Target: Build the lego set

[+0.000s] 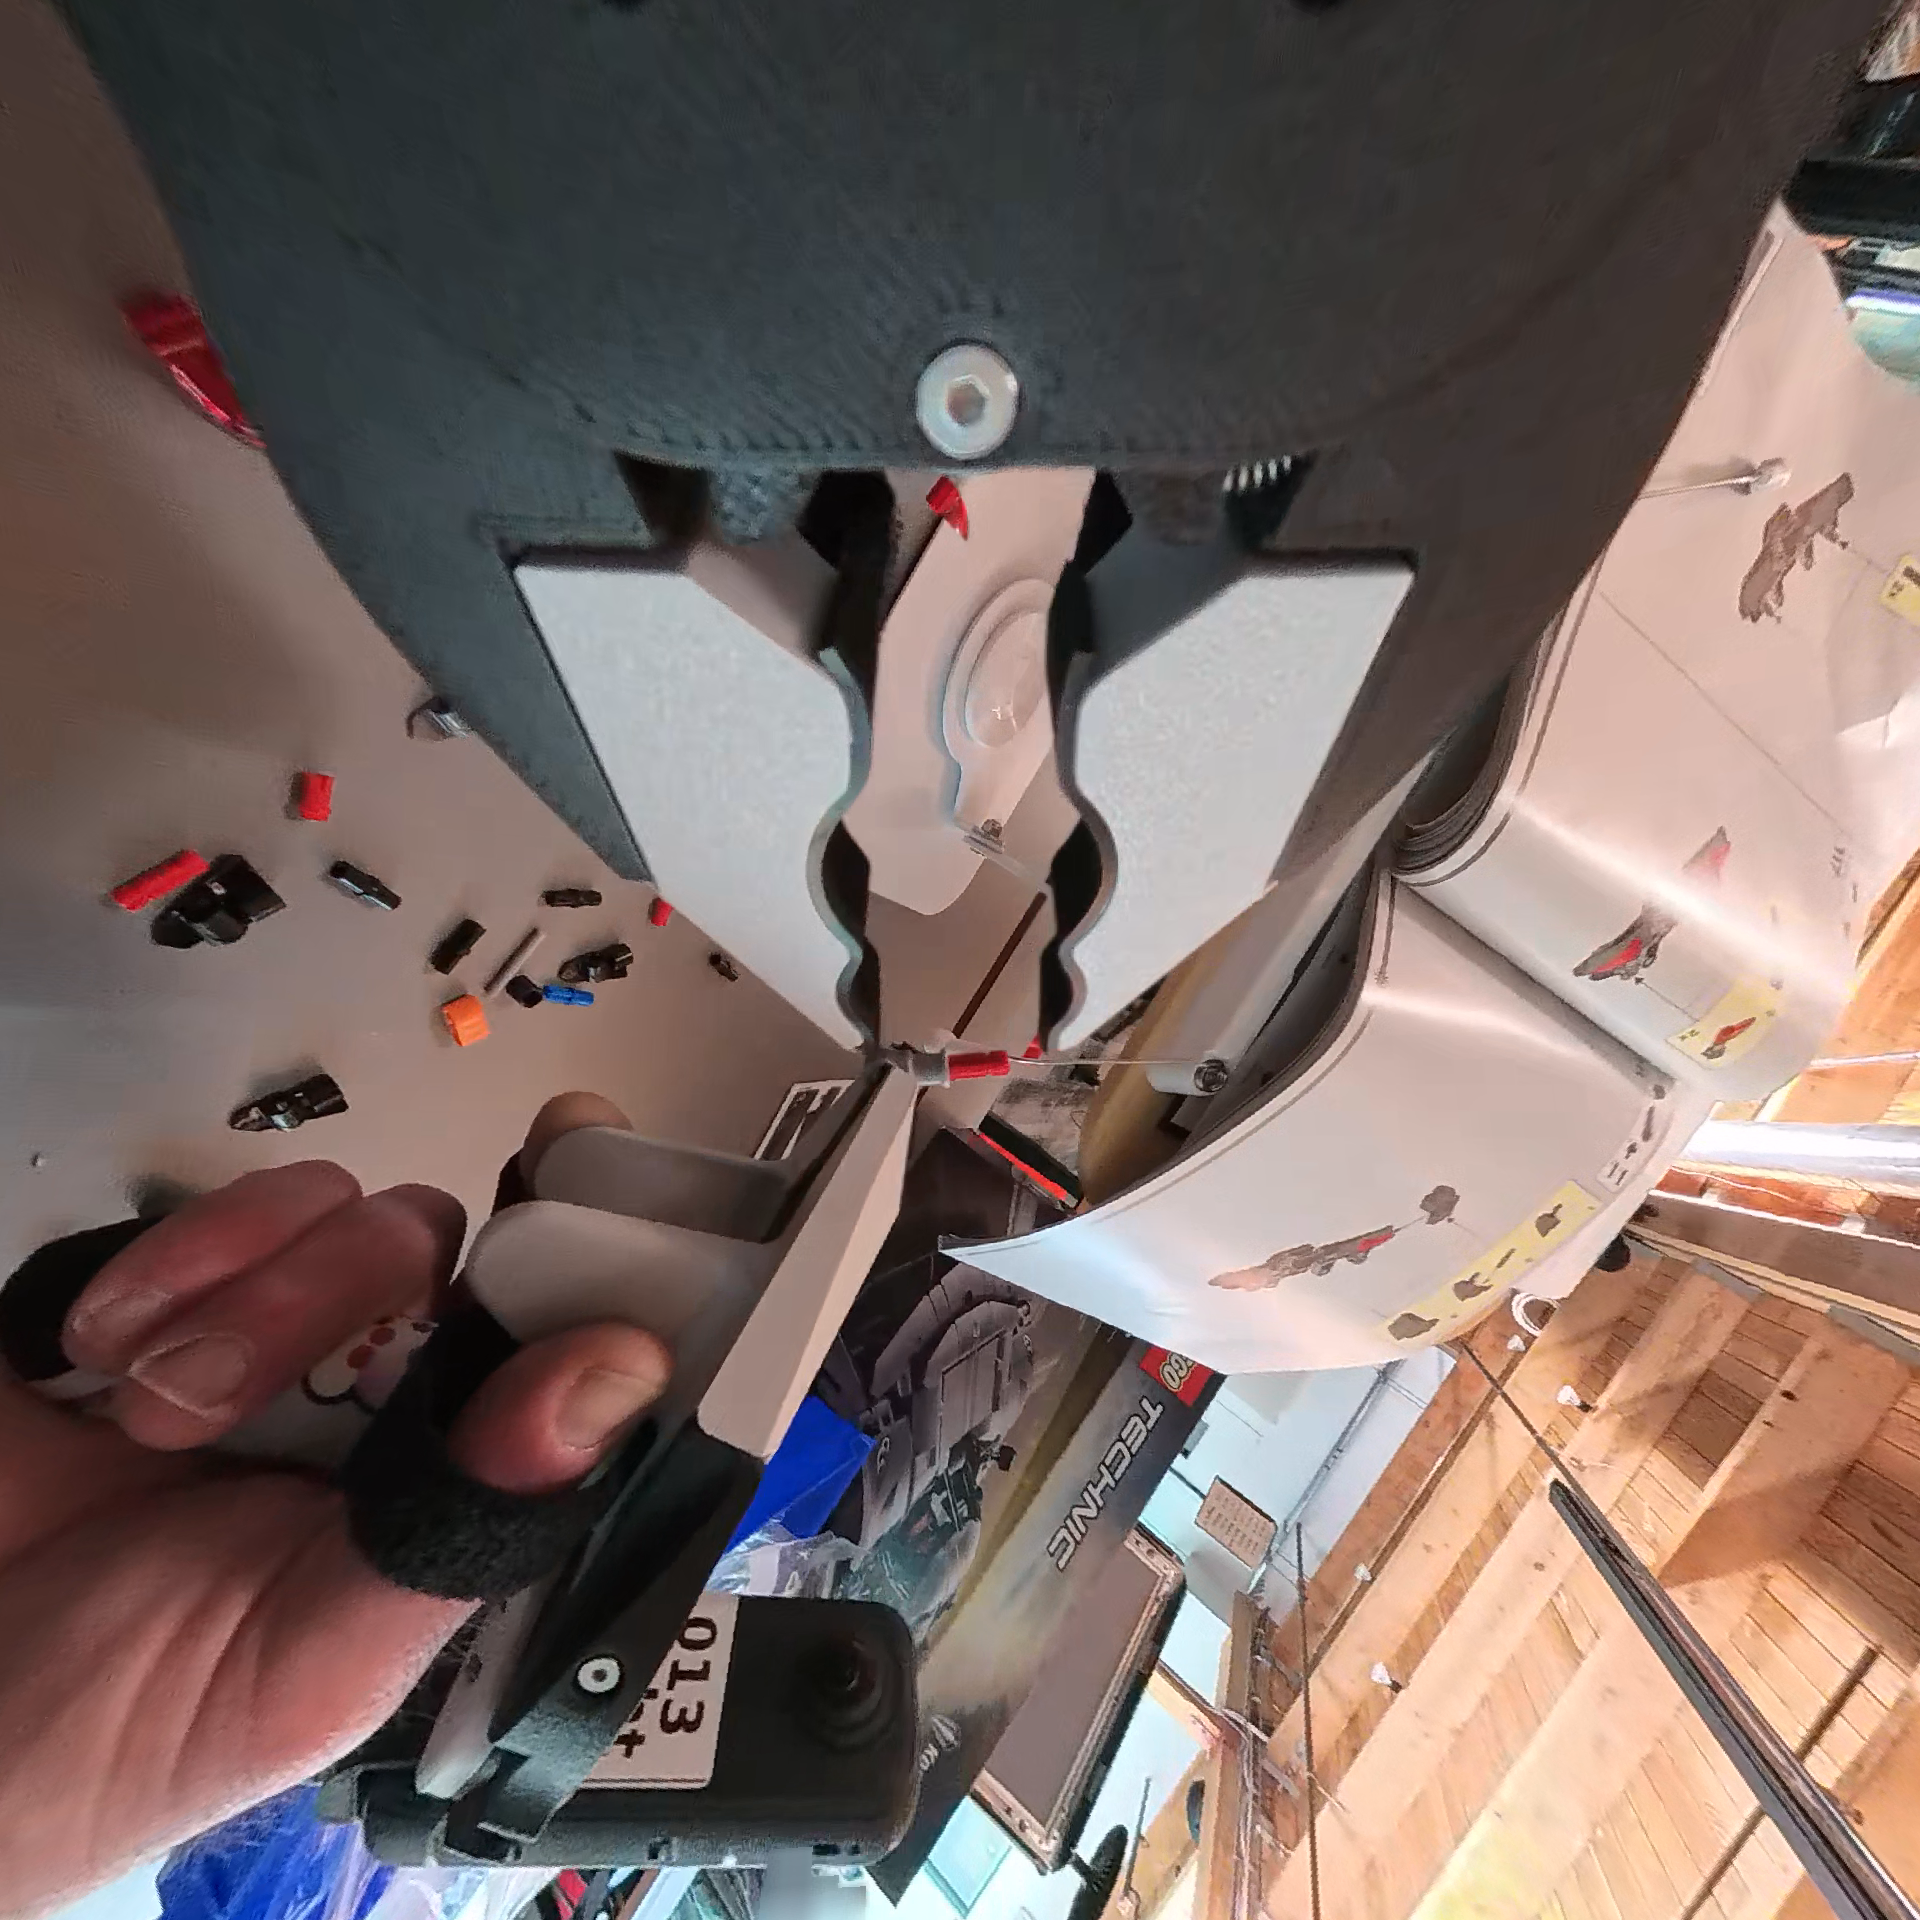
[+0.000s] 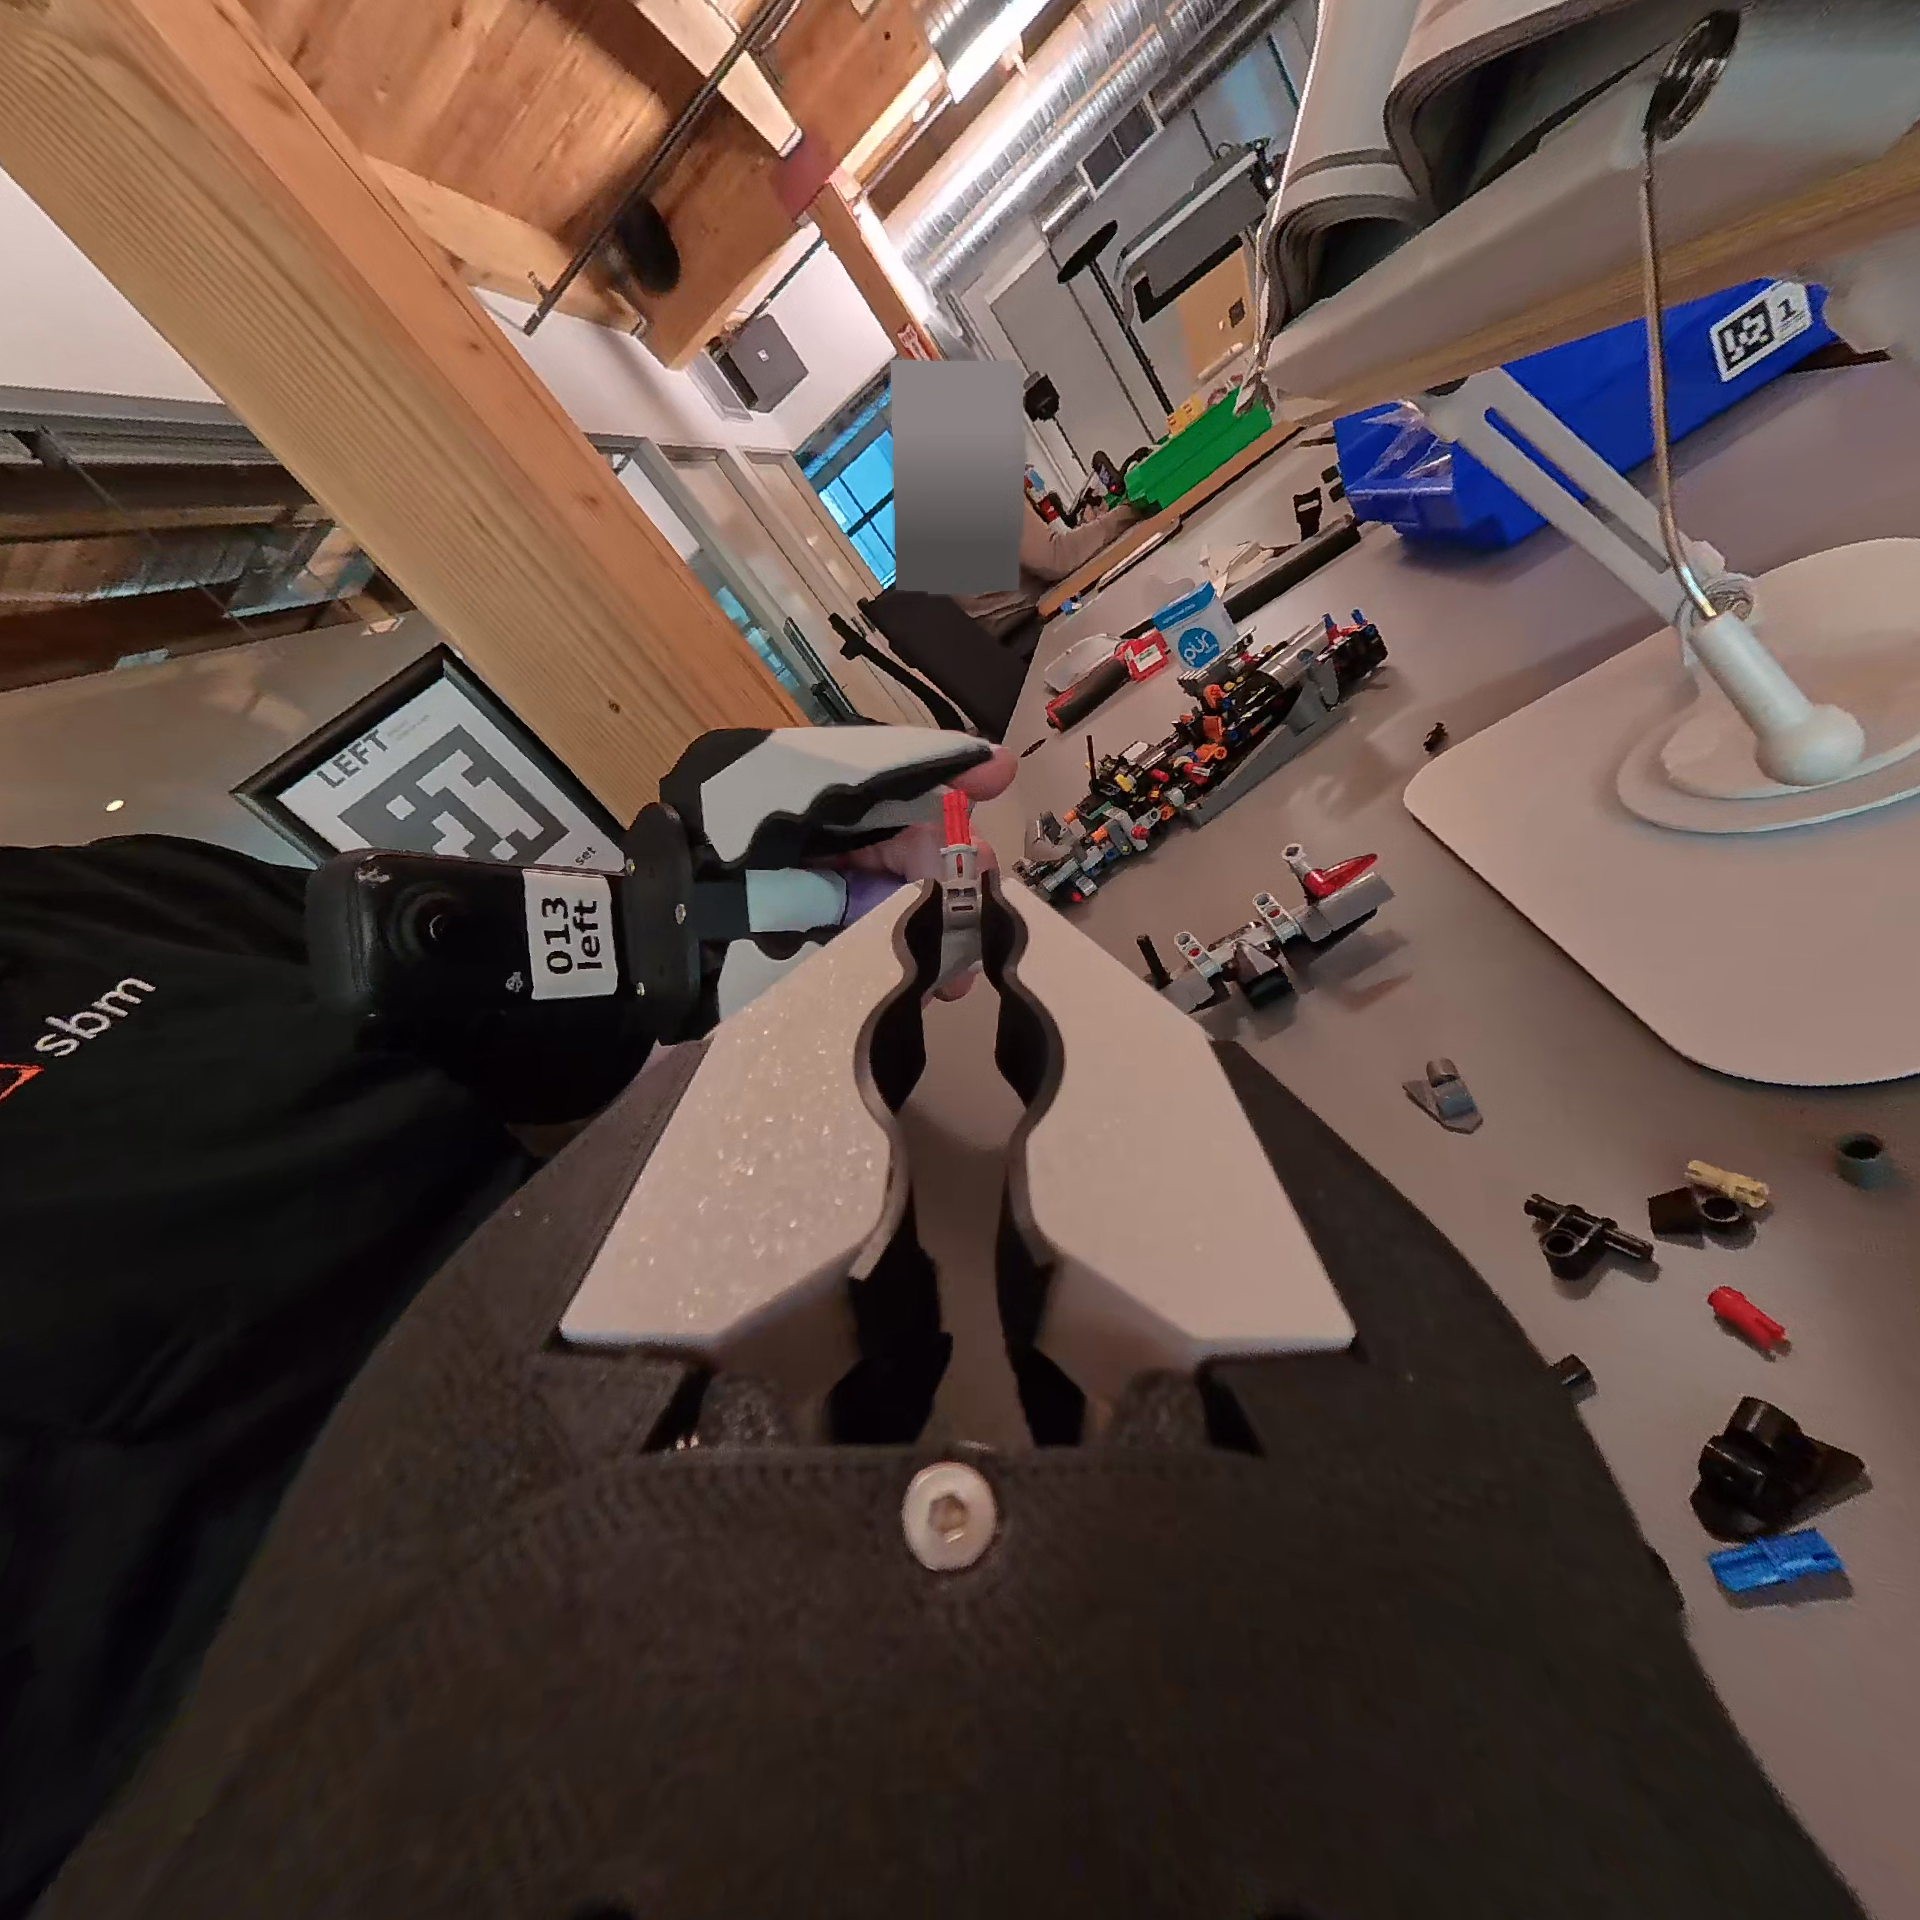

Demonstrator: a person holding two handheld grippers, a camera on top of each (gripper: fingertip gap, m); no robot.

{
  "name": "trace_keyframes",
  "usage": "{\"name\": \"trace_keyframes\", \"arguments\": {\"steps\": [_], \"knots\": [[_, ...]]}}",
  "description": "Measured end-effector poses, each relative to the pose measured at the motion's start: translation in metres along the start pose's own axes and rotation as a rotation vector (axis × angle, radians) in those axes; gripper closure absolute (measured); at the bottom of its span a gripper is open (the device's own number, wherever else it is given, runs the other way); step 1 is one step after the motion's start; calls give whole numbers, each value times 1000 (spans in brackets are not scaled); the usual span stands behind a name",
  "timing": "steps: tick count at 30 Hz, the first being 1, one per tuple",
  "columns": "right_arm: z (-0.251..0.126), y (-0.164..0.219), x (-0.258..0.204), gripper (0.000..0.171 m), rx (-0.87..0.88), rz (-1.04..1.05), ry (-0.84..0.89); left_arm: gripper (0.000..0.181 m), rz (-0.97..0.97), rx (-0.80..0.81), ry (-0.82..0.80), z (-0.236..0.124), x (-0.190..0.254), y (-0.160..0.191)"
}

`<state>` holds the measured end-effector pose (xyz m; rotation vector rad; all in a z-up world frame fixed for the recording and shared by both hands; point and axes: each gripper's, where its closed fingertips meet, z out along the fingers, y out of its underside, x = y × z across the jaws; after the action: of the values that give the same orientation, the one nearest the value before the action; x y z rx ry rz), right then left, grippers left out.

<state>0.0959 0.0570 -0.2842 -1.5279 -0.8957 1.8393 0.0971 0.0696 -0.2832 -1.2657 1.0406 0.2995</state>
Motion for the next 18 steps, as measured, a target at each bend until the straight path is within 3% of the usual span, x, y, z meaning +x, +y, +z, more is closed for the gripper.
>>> {"name": "trace_keyframes", "arguments": {"steps": [9,18], "knots": [[1,1,2,167,1,16,-2,142,-13,50,46,-1,6,-8],[4,2,-4,167,5,16,-21,156,3,39,29,-1,4,-6]]}}
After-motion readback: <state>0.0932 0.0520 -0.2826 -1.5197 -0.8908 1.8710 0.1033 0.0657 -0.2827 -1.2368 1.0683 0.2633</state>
